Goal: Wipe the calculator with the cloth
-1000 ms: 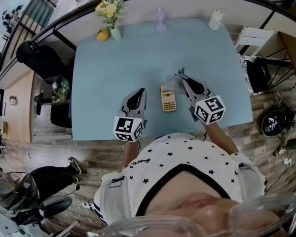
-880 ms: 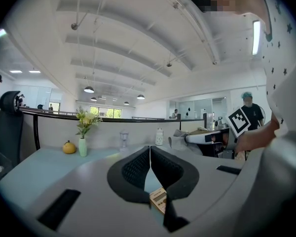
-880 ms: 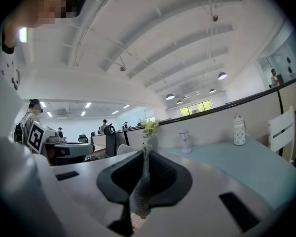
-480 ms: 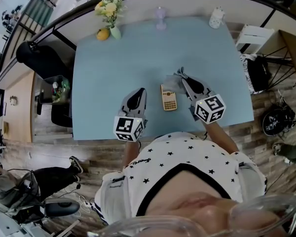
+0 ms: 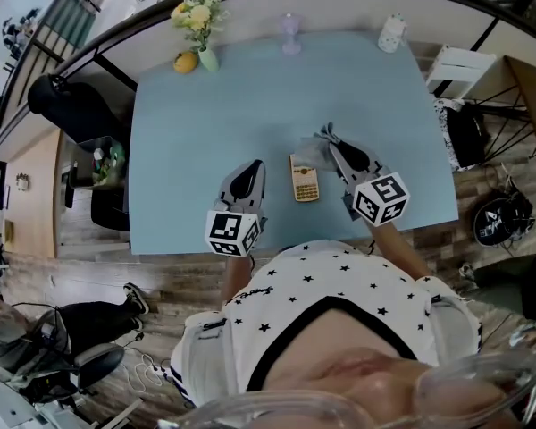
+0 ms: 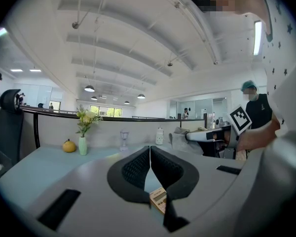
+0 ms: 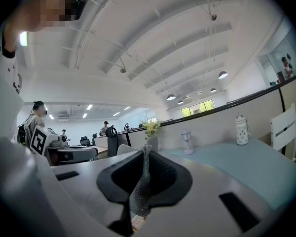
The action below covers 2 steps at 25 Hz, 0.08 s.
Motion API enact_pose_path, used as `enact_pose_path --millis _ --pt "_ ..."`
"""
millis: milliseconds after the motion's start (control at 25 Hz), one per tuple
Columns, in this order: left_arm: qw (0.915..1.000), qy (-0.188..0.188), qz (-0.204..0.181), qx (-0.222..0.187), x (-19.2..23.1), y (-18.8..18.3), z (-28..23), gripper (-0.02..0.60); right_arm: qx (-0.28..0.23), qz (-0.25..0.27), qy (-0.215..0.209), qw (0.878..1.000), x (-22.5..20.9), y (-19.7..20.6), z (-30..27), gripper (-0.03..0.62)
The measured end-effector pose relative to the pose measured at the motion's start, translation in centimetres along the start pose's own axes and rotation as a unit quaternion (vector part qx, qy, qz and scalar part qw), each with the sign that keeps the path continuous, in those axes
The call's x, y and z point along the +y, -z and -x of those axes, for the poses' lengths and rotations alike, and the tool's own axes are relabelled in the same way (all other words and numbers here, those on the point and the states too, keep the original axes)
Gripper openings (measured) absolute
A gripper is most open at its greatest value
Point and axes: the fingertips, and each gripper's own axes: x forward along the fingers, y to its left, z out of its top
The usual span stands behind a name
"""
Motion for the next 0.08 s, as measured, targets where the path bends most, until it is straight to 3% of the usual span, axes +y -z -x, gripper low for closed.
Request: enact_pose_path --millis 80 --pt "1.0 0.0 0.0 0.0 -0.02 0.0 -0.07 0.031 -0.001 0.001 -0.001 1.0 -0.03 -0.14 -0.02 0.031"
